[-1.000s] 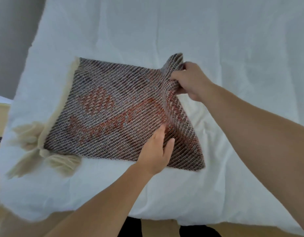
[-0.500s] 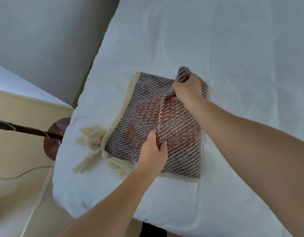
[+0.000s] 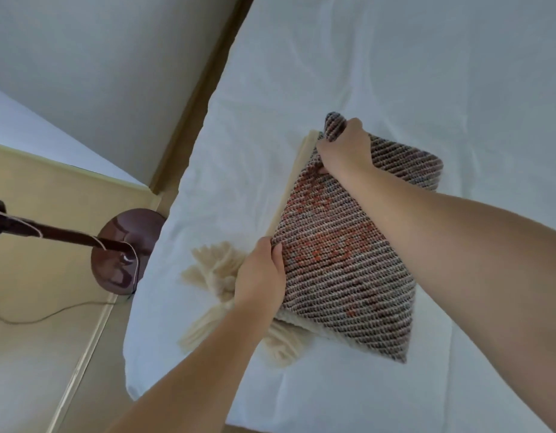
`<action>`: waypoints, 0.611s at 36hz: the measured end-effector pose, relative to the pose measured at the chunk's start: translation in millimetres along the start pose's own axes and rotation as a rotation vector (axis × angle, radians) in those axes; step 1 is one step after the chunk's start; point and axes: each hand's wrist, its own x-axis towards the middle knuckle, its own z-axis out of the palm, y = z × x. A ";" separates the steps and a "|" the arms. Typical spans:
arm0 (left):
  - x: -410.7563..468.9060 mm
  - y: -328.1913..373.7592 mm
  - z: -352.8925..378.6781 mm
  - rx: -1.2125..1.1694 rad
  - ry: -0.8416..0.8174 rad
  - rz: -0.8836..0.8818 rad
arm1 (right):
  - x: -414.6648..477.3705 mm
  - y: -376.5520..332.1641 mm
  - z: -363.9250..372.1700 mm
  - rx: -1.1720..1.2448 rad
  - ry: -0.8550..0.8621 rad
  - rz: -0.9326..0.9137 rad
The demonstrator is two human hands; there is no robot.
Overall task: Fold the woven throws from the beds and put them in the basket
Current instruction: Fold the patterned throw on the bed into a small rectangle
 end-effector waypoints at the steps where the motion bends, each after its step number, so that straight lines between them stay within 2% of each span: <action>1: 4.4 -3.3 -0.3 0.013 0.001 0.005 | 3.8 0.5 6.3 -0.007 -0.001 0.005; 9: 25.7 -27.5 10.5 0.162 -0.021 -0.010 | 13.8 11.2 37.0 -0.111 -0.087 -0.033; 13: 24.3 -23.3 16.7 0.328 -0.033 -0.022 | 3.7 18.6 30.7 -0.226 -0.136 -0.180; 17: 13.0 -15.5 20.1 0.474 -0.037 0.089 | -13.6 35.1 11.5 -0.678 -0.049 -0.445; 19: 19.0 -8.0 16.3 0.526 -0.036 0.198 | -17.9 46.4 2.0 -0.832 -0.097 -0.461; 22: 47.4 12.9 12.0 0.572 -0.035 0.386 | -18.9 65.2 -9.6 -0.940 -0.111 -0.412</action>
